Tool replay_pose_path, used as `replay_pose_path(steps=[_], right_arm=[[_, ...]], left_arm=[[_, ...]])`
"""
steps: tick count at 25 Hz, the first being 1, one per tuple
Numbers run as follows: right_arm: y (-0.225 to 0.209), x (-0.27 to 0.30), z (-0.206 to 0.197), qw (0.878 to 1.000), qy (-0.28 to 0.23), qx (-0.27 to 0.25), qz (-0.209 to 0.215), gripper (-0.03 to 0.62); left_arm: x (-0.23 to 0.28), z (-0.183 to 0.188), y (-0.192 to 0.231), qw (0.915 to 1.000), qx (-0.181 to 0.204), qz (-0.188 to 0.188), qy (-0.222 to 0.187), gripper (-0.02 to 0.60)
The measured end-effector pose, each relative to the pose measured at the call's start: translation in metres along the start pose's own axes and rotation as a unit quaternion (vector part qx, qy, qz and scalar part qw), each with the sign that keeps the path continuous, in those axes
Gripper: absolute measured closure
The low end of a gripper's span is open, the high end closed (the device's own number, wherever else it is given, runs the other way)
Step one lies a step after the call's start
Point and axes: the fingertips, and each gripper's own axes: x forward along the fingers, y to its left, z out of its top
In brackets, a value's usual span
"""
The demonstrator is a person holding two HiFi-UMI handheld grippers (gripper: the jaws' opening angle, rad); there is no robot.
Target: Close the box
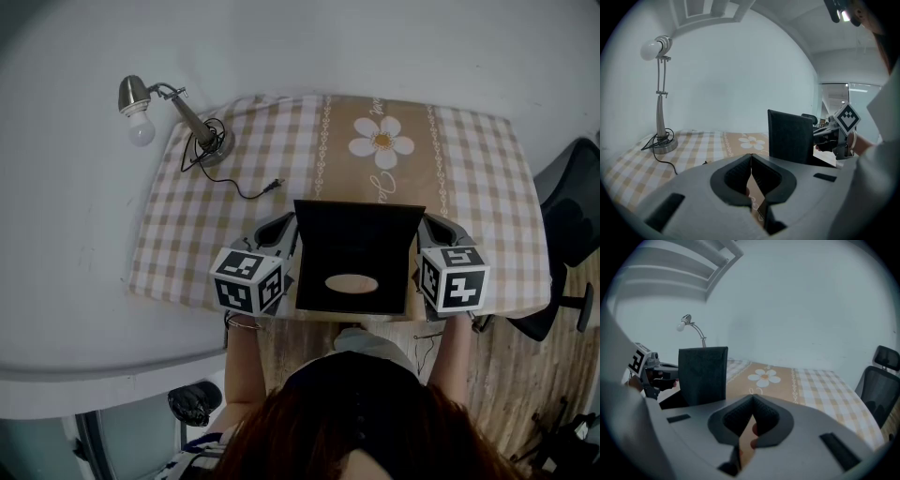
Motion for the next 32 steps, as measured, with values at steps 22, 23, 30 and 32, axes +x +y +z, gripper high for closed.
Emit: replay_pose_path(steps=[22, 23, 30, 32], right_arm=[[0.008, -0.025, -0.013, 0.999, -0.019, 0.024, -0.032, 0.577], [0.008, -0.026, -0.014, 0.999, -0.02, 0.025, -0.032, 0.577], [0.011, -0.031, -0.019, 0.999, -0.022, 0.034, -0.034, 0.577], [0.012, -0.032, -0.02, 0.999, -0.022, 0.035, -0.036, 0.577]], left_arm=[[-0.028, -0.005, -0.013, 0.9994, 0.003, 0.025, -0.023, 0.554], [-0.029, -0.006, -0.014, 0.9994, 0.003, 0.025, -0.024, 0.554], [-0.035, -0.009, -0.017, 0.9993, -0.005, 0.026, -0.025, 0.554], [-0.037, -0.01, -0.018, 0.9992, -0.007, 0.028, -0.026, 0.554]])
